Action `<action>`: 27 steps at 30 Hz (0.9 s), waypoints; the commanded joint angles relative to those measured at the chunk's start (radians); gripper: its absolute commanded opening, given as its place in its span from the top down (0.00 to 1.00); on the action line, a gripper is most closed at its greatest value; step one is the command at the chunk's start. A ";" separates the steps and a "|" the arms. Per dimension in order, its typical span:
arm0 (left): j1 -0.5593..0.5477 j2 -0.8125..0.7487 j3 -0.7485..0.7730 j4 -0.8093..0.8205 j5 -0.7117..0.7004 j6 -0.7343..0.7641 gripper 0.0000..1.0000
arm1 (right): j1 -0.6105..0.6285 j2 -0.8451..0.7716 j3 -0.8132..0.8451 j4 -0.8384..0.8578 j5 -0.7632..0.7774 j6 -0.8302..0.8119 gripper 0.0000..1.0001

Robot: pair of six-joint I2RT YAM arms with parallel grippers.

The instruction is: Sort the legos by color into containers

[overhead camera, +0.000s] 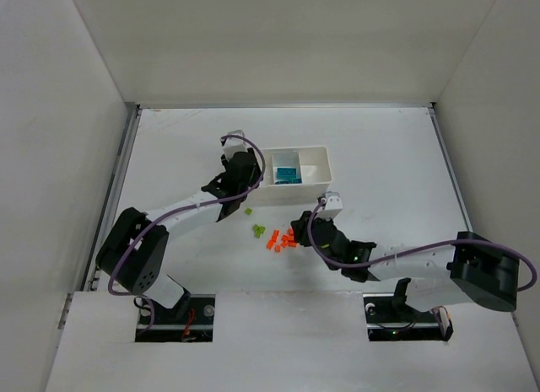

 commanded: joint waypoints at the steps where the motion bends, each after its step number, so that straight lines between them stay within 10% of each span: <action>1: -0.003 -0.029 0.006 0.030 -0.005 0.009 0.60 | -0.018 -0.012 -0.007 -0.005 0.037 0.018 0.55; 12: -0.100 -0.251 -0.221 0.004 0.001 -0.011 0.60 | -0.236 -0.102 -0.027 -0.206 0.081 0.136 0.36; 27: -0.142 -0.383 -0.372 0.022 0.078 -0.068 0.60 | -0.431 0.178 0.165 -0.228 -0.058 0.010 0.25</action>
